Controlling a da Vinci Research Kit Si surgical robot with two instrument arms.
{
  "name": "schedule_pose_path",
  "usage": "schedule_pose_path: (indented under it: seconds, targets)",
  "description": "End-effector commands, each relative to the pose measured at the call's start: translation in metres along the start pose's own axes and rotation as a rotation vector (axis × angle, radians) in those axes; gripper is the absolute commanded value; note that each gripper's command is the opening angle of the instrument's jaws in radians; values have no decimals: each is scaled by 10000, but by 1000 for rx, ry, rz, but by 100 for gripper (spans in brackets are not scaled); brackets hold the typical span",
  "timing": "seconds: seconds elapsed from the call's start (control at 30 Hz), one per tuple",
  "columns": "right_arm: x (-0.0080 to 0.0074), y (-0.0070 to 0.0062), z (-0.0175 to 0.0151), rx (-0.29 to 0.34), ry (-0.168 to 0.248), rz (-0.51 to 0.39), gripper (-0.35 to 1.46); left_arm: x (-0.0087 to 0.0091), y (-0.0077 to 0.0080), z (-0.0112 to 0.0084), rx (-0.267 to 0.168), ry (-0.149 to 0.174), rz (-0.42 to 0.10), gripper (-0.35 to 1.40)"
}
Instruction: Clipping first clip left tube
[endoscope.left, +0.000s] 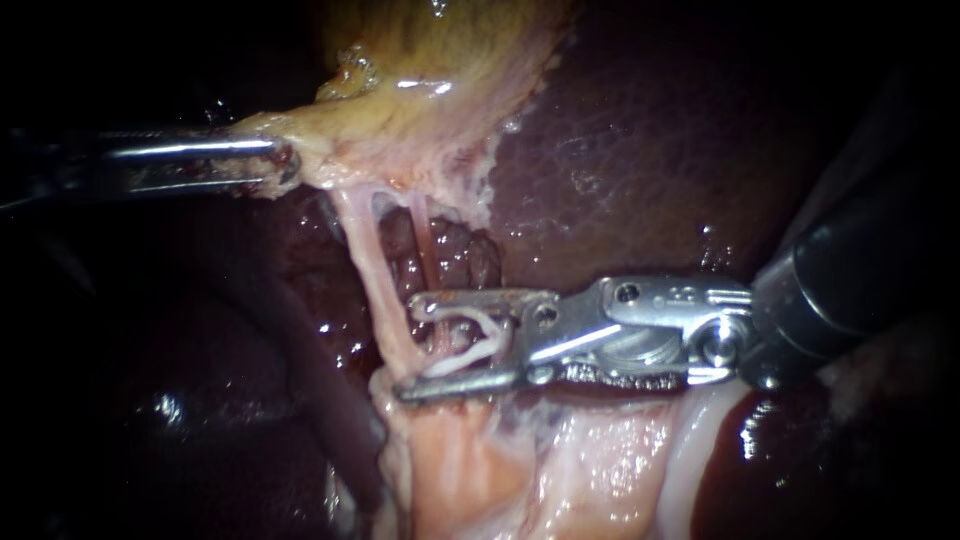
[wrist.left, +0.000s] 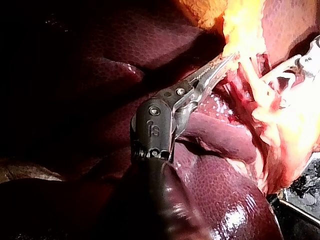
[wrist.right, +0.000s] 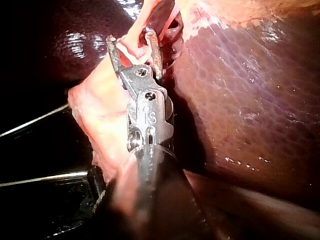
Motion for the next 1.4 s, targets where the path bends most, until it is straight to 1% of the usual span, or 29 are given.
schedule_pose_path:
  seconds: [0.03,0.23,0.47,0.67,0.8,0.87,0.97,1.03,1.13,1.2,1.3,1.4]
  targets:
    - [-1,1,2,-1,0,-1,48,1,0,0,-1,0,0,-35]
    - [-6,7,14,3,-19,2,48,1,0,0,-1,0,0,-35]
    - [-7,7,40,38,-29,-12,48,1,0,1,0,0,0,-35]
    - [-7,6,61,49,-32,-20,48,1,0,1,0,0,0,-35]
    - [-7,3,68,53,-37,-12,48,1,0,1,0,0,0,-35]
    - [-6,1,68,64,-33,-5,48,1,0,1,0,0,0,-35]
    - [-2,-8,68,89,-22,-9,48,1,0,1,-1,0,0,-35]
    - [2,-17,70,111,-7,-5,48,1,0,1,-1,0,0,-35]
    - [9,-30,74,137,0,-9,47,1,-1,1,-1,0,0,-35]
    - [13,-35,77,146,1,-7,47,1,-1,1,-1,0,0,-35]
    - [17,-41,81,151,1,-10,46,0,-2,1,-1,0,0,-35]
    - [18,-43,81,149,1,-5,45,1,-4,0,-2,-1,-1,-35]
